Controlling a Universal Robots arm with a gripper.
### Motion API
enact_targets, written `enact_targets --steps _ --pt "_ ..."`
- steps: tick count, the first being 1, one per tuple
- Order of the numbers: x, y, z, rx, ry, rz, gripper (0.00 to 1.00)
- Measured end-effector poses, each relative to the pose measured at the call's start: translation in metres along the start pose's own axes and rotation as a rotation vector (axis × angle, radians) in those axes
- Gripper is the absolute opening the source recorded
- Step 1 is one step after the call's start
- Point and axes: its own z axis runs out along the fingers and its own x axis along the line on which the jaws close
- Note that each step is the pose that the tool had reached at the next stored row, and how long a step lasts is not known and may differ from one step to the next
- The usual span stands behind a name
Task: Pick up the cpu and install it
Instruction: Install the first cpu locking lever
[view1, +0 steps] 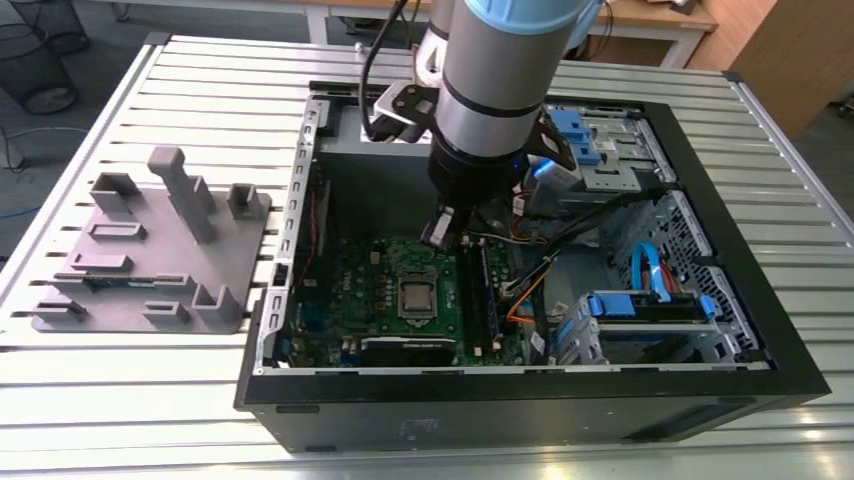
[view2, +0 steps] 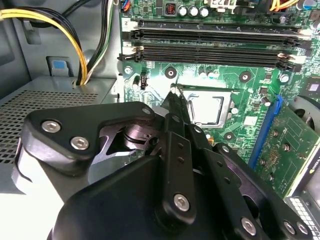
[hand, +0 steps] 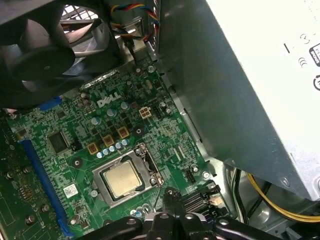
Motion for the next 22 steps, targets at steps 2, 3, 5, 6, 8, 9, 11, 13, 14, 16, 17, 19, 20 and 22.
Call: enact_targets --steps 2,3,5,6,8,9,11,13,14,16,17,19,20,22 --pt "0.0005 0.0001 0.0005 0.0003 -0.0003 0.002 0.11" --pt "0.0007 0.0002 0.0009 0.001 -0.0001 0.006 0.11" --pt "0.0009 0.0002 0.002 0.0031 0.0002 0.017 0.11" --pt "0.001 0.0003 0.0026 0.0041 0.0004 0.023 0.11" --pt "0.0013 0.0003 0.0039 0.0065 0.0012 0.035 0.11" --pt "0.0014 0.0004 0.0046 0.0079 0.0016 0.04 0.11" --pt "0.0022 0.0013 0.006 0.0119 0.0025 0.047 0.11" --pt "0.0034 0.003 0.0071 0.0157 0.0032 0.051 0.11" --pt "0.004 0.004 0.0076 0.0175 0.0036 0.053 0.11" --pt "0.0051 0.0056 0.0088 0.0211 0.0046 0.057 0.11" --pt "0.0054 0.0061 0.0096 0.0233 0.0061 0.061 0.11" --pt "0.0057 0.0063 0.0112 0.029 0.012 0.071 0.11" --pt "0.0057 0.0062 0.0119 0.0323 0.0154 0.077 0.11" --pt "0.0057 0.0062 0.0129 0.0389 0.0225 0.09 0.11"
